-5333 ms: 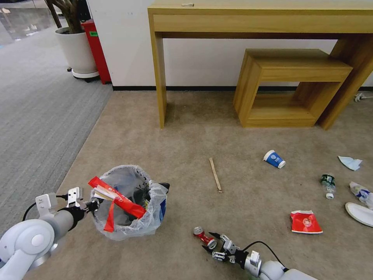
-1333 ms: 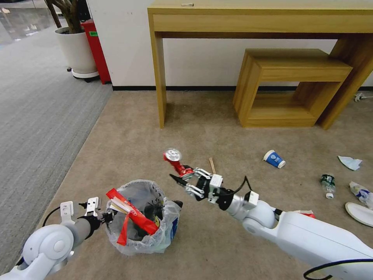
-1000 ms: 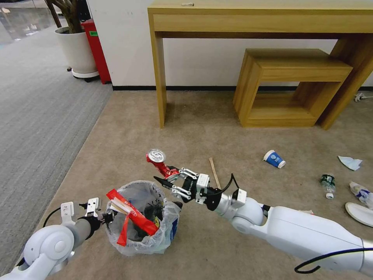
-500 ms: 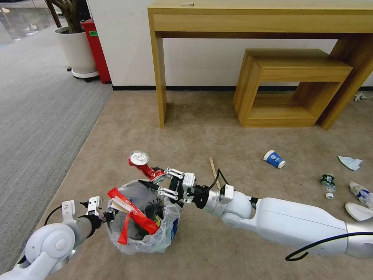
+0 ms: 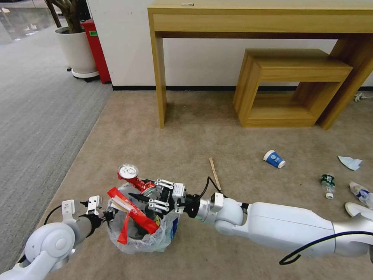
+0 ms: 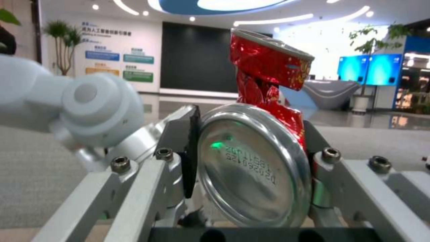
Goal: Pick up the trash bin and place the garbage on the floor into it.
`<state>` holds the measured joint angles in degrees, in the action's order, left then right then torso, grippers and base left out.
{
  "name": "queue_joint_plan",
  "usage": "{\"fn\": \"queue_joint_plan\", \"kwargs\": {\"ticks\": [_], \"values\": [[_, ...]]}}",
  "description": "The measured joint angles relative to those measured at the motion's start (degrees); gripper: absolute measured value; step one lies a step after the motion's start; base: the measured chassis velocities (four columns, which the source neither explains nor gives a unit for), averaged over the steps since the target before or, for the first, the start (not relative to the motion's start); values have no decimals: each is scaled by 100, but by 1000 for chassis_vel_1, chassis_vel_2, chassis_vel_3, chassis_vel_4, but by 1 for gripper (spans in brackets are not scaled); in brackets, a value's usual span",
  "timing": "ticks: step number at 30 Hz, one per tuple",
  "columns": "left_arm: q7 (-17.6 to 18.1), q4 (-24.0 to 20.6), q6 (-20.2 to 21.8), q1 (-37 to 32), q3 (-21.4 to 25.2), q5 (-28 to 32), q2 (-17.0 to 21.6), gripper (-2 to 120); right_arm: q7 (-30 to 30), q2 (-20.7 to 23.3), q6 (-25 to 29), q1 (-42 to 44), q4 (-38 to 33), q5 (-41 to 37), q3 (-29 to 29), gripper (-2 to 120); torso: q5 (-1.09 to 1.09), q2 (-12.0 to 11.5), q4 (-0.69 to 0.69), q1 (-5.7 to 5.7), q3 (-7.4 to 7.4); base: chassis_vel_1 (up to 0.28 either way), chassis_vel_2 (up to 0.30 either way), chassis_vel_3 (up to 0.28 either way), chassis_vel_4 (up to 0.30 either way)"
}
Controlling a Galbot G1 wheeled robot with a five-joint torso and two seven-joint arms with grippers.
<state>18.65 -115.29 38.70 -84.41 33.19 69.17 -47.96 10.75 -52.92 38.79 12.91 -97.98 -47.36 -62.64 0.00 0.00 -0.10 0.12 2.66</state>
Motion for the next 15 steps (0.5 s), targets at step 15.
{"fn": "queue_joint_plan", "kwargs": {"ticks": [15], "values": [[1, 3, -1, 42, -40, -12, -77, 0, -12, -55, 7, 17, 195, 103, -275, 35, 0, 0, 0, 0, 0, 0, 0, 0, 0]]}}
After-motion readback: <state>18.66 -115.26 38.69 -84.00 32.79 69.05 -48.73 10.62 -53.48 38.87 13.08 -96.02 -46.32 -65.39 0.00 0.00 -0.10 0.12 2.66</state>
